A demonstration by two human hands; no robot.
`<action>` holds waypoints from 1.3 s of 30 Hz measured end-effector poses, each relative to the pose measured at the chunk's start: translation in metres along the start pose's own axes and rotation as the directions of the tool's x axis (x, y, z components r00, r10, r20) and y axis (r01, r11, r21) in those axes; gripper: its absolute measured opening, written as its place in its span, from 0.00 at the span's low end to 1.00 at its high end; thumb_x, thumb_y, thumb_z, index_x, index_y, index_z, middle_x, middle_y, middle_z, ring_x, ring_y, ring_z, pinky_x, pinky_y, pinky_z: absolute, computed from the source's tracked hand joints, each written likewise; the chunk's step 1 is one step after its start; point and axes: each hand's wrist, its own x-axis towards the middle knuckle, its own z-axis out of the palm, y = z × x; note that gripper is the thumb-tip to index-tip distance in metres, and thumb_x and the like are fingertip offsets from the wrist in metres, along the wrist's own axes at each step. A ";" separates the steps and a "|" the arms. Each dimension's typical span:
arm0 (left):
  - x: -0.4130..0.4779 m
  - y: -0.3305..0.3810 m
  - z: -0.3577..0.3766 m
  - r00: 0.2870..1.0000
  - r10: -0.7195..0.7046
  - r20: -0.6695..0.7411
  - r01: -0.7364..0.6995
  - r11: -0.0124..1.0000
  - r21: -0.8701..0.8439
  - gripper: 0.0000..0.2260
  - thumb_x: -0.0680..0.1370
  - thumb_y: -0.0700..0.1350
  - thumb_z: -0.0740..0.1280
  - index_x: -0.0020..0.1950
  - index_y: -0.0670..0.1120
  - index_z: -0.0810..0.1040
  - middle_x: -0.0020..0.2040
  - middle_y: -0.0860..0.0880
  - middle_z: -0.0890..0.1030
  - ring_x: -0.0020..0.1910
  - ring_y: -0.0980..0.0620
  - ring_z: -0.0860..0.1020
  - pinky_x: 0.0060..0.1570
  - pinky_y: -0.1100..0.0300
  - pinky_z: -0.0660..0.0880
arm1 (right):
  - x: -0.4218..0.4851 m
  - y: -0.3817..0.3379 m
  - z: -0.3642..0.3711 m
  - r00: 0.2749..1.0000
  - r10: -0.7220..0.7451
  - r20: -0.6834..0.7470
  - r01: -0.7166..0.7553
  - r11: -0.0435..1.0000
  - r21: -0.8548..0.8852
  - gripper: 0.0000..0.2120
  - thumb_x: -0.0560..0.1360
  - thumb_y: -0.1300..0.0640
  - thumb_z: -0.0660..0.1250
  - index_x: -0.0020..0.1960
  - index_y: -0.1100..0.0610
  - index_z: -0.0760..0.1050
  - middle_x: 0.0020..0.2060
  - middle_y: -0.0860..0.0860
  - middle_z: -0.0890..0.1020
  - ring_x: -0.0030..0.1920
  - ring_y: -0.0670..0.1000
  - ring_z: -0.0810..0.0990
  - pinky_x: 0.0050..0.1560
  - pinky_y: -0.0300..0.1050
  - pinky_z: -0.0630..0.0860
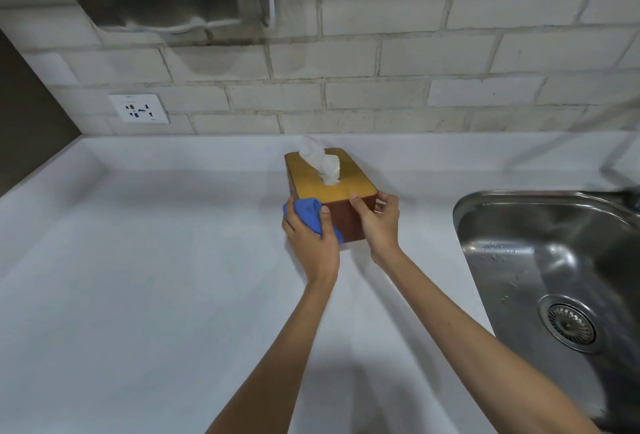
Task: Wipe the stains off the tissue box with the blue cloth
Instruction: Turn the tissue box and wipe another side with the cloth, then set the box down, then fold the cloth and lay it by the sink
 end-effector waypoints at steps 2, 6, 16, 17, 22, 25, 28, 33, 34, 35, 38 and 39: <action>0.003 -0.001 -0.001 0.996 -0.090 -0.016 0.090 0.996 -0.029 0.27 0.79 0.47 0.64 0.74 0.44 0.59 0.71 0.42 0.65 0.67 0.43 0.69 0.59 0.58 0.68 | -0.009 0.006 0.003 0.999 -0.032 -0.010 0.032 0.999 -0.022 0.23 0.71 0.52 0.71 0.60 0.58 0.66 0.63 0.59 0.71 0.59 0.54 0.75 0.63 0.53 0.73; 0.003 0.000 0.001 0.983 -0.178 -0.046 0.176 0.983 -0.051 0.27 0.79 0.46 0.63 0.75 0.43 0.57 0.72 0.40 0.64 0.67 0.42 0.69 0.62 0.51 0.70 | -0.018 0.011 0.007 0.998 -0.068 -0.015 0.067 0.997 -0.023 0.21 0.73 0.54 0.69 0.62 0.59 0.67 0.63 0.59 0.69 0.54 0.50 0.74 0.62 0.53 0.74; -0.018 0.009 0.017 0.923 -0.383 -0.044 0.372 0.915 -0.156 0.30 0.80 0.48 0.60 0.77 0.44 0.48 0.76 0.37 0.53 0.71 0.38 0.64 0.68 0.48 0.67 | -0.024 0.026 -0.001 0.995 -0.092 -0.029 0.090 0.994 -0.058 0.22 0.73 0.55 0.69 0.62 0.61 0.67 0.61 0.59 0.70 0.57 0.52 0.74 0.62 0.51 0.73; -0.021 0.009 0.018 0.911 -0.411 -0.024 0.401 0.899 -0.174 0.31 0.81 0.49 0.59 0.78 0.44 0.47 0.76 0.37 0.52 0.71 0.37 0.63 0.68 0.48 0.67 | -0.024 0.028 -0.003 0.996 -0.089 -0.025 0.088 0.995 -0.052 0.22 0.73 0.56 0.69 0.62 0.62 0.67 0.60 0.60 0.71 0.59 0.54 0.75 0.62 0.51 0.74; -0.034 0.022 0.018 0.846 -0.526 0.083 0.526 0.801 -0.288 0.29 0.82 0.49 0.56 0.78 0.46 0.45 0.78 0.40 0.50 0.72 0.41 0.63 0.65 0.52 0.67 | -0.024 0.026 -0.012 0.997 -0.077 0.027 0.078 0.996 -0.033 0.17 0.75 0.60 0.66 0.61 0.64 0.67 0.58 0.64 0.76 0.53 0.53 0.77 0.52 0.43 0.76; -0.037 0.030 0.017 0.742 -0.606 0.287 0.663 0.603 -0.443 0.23 0.81 0.48 0.57 0.75 0.45 0.58 0.68 0.41 0.70 0.62 0.40 0.73 0.55 0.50 0.74 | -0.028 0.018 -0.022 0.997 -0.011 0.070 0.012 1.000 -0.014 0.15 0.78 0.56 0.62 0.61 0.61 0.69 0.57 0.61 0.77 0.53 0.53 0.77 0.55 0.50 0.76; -0.050 0.041 0.005 0.606 -0.580 0.544 0.795 0.431 -0.426 0.17 0.79 0.47 0.58 0.65 0.39 0.69 0.54 0.39 0.77 0.49 0.43 0.77 0.42 0.52 0.75 | -0.039 0.010 -0.040 0.995 -0.019 0.098 0.019 1.000 -0.001 0.09 0.79 0.51 0.58 0.52 0.54 0.73 0.53 0.55 0.78 0.49 0.49 0.78 0.51 0.43 0.76; -0.062 0.052 -0.005 0.471 -0.504 0.724 0.847 0.488 -0.211 0.13 0.76 0.43 0.59 0.56 0.37 0.72 0.54 0.37 0.76 0.53 0.39 0.77 0.56 0.45 0.74 | -0.062 -0.002 -0.084 0.919 -0.006 0.393 0.011 1.000 -0.010 0.21 0.77 0.39 0.53 0.53 0.49 0.80 0.44 0.46 0.84 0.43 0.40 0.84 0.42 0.31 0.77; -0.063 0.055 -0.007 0.443 -0.497 0.746 0.849 0.500 -0.170 0.11 0.76 0.43 0.59 0.54 0.37 0.72 0.53 0.37 0.77 0.51 0.40 0.77 0.54 0.45 0.75 | -0.065 -0.002 -0.093 0.896 -0.001 0.444 0.014 1.000 -0.026 0.21 0.76 0.39 0.55 0.57 0.51 0.78 0.46 0.46 0.84 0.44 0.38 0.83 0.41 0.30 0.77; -0.064 0.059 -0.009 0.407 -0.485 0.774 0.848 0.516 -0.122 0.10 0.75 0.42 0.59 0.53 0.38 0.72 0.51 0.38 0.77 0.49 0.41 0.77 0.50 0.46 0.76 | -0.068 -0.002 -0.102 0.875 0.007 0.484 0.019 0.999 -0.049 0.18 0.76 0.42 0.59 0.59 0.51 0.77 0.48 0.47 0.83 0.46 0.38 0.83 0.43 0.30 0.77; -0.067 0.068 -0.014 0.274 -0.469 0.840 0.799 0.597 0.073 0.09 0.75 0.42 0.61 0.53 0.40 0.73 0.49 0.39 0.77 0.48 0.42 0.78 0.51 0.46 0.76 | -0.073 0.002 -0.125 0.840 0.050 0.540 0.038 0.988 -0.151 0.12 0.75 0.53 0.67 0.58 0.51 0.75 0.52 0.51 0.82 0.53 0.48 0.81 0.49 0.38 0.78; -0.068 0.071 -0.014 0.236 -0.471 0.850 0.774 0.620 0.128 0.09 0.76 0.43 0.62 0.53 0.39 0.74 0.50 0.40 0.78 0.49 0.43 0.78 0.53 0.46 0.76 | -0.074 0.003 -0.132 0.846 0.061 0.529 0.038 0.984 -0.175 0.12 0.75 0.55 0.67 0.58 0.53 0.75 0.51 0.52 0.82 0.52 0.50 0.81 0.48 0.39 0.78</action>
